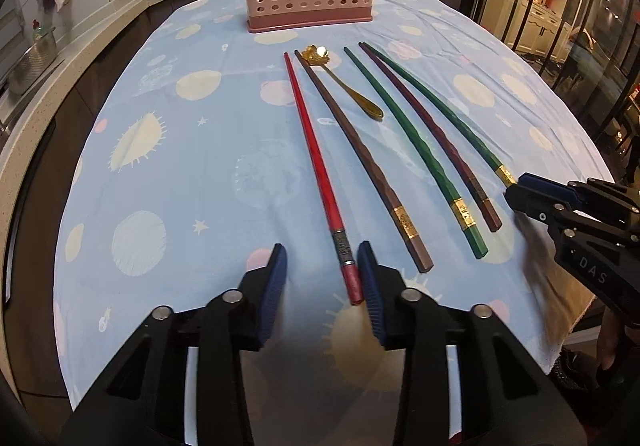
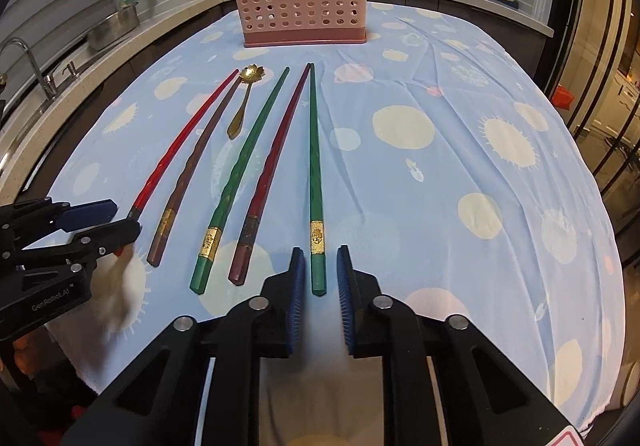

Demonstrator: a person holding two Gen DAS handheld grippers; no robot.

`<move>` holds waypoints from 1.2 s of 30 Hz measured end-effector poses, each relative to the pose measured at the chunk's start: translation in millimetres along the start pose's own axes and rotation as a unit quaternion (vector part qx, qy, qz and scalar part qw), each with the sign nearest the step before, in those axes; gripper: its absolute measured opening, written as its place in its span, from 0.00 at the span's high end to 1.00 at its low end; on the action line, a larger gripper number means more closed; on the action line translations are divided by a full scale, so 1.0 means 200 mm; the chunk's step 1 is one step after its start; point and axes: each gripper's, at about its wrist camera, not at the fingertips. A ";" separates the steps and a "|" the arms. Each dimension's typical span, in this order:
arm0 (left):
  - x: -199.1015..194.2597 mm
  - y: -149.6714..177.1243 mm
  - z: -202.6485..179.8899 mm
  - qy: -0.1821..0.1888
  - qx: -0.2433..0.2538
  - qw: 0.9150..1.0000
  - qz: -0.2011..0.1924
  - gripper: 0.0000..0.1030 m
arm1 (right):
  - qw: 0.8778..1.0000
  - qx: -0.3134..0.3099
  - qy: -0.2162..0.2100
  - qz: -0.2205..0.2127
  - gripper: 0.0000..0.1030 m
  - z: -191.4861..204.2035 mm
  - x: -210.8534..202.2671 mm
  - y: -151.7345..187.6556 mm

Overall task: Organize utensils
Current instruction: 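Grasp a green chopstick with the right tool while the left tool grasps a red chopstick, then lift and carry both chopsticks toward the pink holder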

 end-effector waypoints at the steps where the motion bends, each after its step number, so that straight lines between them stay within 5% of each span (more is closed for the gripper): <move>1: 0.00 0.00 0.00 0.006 0.000 1.000 0.001 0.81 | 1.000 -0.001 -0.001 0.001 0.93 0.00 0.00 0.00; 5: 0.00 -0.01 0.02 0.024 -0.007 1.000 0.007 0.91 | 1.000 -0.002 0.000 -0.001 0.94 0.00 -0.01 0.00; 14: -0.12 -0.07 0.11 0.054 -0.036 0.998 -0.013 0.91 | 0.999 -0.003 -0.010 -0.051 0.94 0.01 -0.21 -0.08; 27: -0.45 -0.55 0.32 0.020 -0.064 0.985 -0.160 0.94 | 0.983 -0.040 -0.027 -0.176 0.94 -0.02 -0.57 -0.57; 36: -0.51 -0.91 0.37 -0.001 -0.062 0.974 -0.217 0.94 | 0.972 -0.063 -0.031 -0.226 0.94 0.01 -0.61 -0.91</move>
Point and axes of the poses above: each gripper's, at about its wrist camera, not at the fingertips, and x roughly the way its jaws point, z to its left, y to its underside, and after that the axes turned 13 degrees about -y, right-handed
